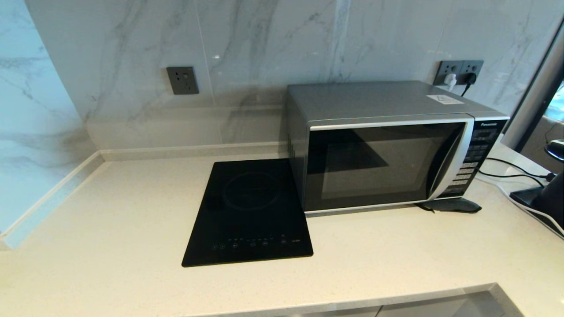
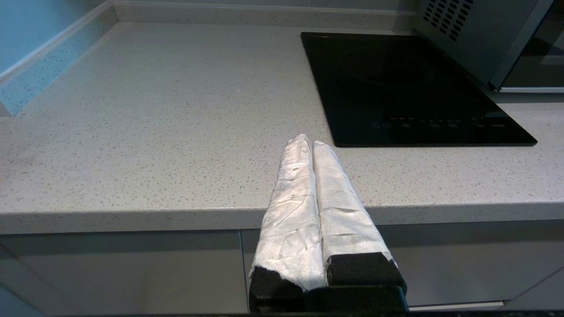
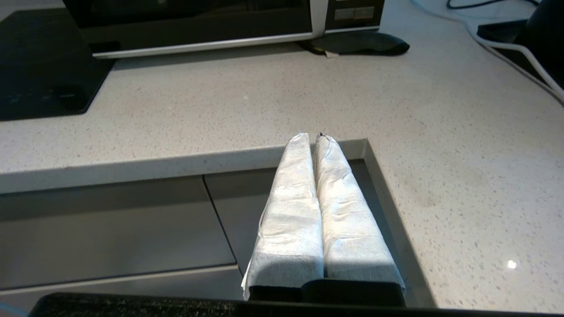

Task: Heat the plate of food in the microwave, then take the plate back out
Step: Open the microwave oven

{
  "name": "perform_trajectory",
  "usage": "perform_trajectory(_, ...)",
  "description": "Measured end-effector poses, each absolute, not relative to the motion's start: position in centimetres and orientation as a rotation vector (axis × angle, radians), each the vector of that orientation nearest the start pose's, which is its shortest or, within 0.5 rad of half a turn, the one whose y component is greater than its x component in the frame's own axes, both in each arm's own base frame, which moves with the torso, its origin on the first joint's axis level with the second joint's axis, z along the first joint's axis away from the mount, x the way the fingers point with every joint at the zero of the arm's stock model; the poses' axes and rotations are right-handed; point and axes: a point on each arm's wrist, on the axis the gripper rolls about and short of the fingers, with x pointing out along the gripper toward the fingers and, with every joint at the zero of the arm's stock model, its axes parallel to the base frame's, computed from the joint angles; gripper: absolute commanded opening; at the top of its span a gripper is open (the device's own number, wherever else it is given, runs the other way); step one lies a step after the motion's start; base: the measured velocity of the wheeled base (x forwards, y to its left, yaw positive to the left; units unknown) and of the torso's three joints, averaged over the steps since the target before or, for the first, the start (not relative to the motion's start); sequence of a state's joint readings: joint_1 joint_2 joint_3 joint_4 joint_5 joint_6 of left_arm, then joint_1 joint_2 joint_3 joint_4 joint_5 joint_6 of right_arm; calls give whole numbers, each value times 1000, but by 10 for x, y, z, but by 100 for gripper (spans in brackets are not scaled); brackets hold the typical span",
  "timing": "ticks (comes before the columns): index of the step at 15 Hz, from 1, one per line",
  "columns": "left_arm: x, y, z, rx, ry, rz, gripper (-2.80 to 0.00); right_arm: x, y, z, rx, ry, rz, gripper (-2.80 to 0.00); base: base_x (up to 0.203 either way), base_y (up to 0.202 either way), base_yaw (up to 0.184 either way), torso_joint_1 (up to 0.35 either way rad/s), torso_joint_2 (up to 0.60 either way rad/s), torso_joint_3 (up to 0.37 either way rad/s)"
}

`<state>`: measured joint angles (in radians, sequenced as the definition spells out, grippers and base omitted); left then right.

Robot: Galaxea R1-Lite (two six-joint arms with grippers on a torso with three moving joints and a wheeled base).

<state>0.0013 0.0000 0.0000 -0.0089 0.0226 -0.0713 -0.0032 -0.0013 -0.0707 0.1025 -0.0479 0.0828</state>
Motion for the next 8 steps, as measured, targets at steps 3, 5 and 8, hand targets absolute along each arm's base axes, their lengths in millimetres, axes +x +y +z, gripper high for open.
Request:
perform_trajectory(3, -23, 0, 76, -71, -10, 24, -280, -24, -1, 77, 81, 9, -49, -280, 0, 0, 0, 0, 0, 0)
perform_trajectory(5, -23, 0, 76, -71, -10, 24, -280, -24, -1, 76, 97, 13, -50, -280, 0, 0, 0, 0, 0, 0)
perform_trajectory(8, -23, 0, 76, -71, -10, 24, -280, -24, -1, 76, 152, 10, -57, -280, 0, 0, 0, 0, 0, 0)
